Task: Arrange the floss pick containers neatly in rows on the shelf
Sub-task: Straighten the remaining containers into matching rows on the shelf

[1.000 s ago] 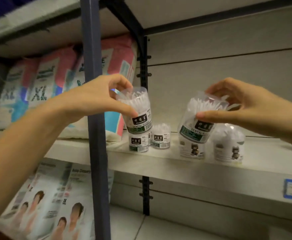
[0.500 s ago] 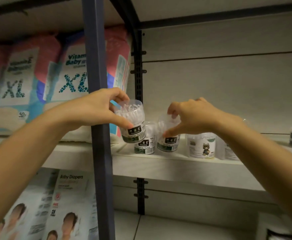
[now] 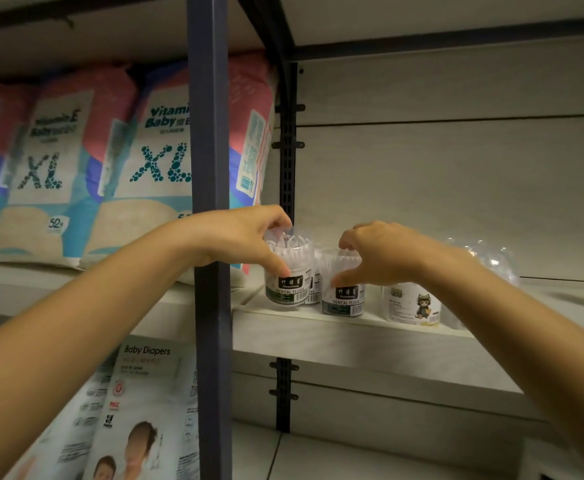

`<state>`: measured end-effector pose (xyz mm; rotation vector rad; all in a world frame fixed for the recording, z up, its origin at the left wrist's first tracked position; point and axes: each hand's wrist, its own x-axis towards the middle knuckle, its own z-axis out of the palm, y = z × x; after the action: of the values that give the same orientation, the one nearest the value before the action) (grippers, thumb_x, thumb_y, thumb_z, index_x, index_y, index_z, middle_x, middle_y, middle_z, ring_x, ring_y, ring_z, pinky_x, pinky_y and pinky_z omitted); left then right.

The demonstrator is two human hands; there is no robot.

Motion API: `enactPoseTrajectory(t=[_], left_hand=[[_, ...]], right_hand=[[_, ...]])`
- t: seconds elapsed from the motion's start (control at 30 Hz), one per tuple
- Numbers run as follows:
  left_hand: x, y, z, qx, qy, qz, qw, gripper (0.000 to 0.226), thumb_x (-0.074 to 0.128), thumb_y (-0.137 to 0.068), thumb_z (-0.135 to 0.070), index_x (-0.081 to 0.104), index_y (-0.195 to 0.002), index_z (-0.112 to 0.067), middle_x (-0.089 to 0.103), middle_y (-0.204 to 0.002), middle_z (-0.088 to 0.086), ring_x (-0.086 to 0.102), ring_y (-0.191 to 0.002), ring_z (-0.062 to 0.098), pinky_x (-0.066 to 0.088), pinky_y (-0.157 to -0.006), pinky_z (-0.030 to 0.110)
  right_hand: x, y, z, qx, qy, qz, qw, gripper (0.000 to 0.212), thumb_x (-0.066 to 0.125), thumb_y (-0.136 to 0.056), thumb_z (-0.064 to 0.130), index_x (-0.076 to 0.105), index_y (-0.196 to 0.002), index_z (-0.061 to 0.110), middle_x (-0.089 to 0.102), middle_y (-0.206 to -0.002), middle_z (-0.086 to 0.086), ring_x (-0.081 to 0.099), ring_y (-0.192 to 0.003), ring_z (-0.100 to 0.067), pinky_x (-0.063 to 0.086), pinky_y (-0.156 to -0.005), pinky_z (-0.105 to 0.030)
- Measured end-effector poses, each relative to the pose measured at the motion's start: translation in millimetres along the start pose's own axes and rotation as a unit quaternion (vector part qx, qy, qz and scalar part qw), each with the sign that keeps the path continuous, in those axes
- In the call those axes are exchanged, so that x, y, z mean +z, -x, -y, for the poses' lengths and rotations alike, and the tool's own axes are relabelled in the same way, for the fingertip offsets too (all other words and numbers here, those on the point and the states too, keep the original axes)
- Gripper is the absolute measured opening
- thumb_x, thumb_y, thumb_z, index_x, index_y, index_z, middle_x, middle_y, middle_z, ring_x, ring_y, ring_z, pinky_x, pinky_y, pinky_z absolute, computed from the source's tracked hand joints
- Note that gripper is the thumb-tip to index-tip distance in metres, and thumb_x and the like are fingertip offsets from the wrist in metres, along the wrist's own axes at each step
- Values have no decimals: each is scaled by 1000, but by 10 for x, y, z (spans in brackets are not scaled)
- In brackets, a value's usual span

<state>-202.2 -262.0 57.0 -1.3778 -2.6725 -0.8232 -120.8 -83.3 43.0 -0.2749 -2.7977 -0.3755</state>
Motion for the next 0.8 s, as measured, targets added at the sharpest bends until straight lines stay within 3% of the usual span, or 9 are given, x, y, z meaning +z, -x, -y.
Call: enactPoseTrajectory(t=[0.1,0.33,0.5,0.8], left_hand=[[46,-73,5,-22,-16,16,1000,67,74,-77,-20,39,-134,-22,44,-132,-2,44,-118,17,45,-100,37],[45,-161,10,-48,-28,53,997,69,66,-84,-20,30,-143,-19,35,-148,1,36,-132,17,37,-104,27],[69,-202,0,-52,-45,46,997,68,66,-82,-36,35,-140,-17,39,-146,1,39,-131,17,38,-107,31],[110,-276,-18,-40,9,57,998,64,68,-83,-18,36,-139,-19,40,-145,-1,40,-124,12,36,-96,22]], right_hand=[[-35,-26,-25,-5,-5,32,999,66,61,-77,57,50,-127,15,56,-126,-2,55,-111,-23,47,-95,-40],[-88,-45,-77,-22,8,45,999,67,63,-79,49,43,-135,19,50,-135,2,50,-119,-20,43,-100,-39],[-79,-56,-102,-26,16,36,999,65,62,-79,51,44,-134,21,51,-134,3,51,-116,-19,42,-95,-35],[-21,-115,-118,-4,56,32,998,61,58,-78,57,54,-125,18,59,-124,0,55,-112,-23,42,-99,-40]])
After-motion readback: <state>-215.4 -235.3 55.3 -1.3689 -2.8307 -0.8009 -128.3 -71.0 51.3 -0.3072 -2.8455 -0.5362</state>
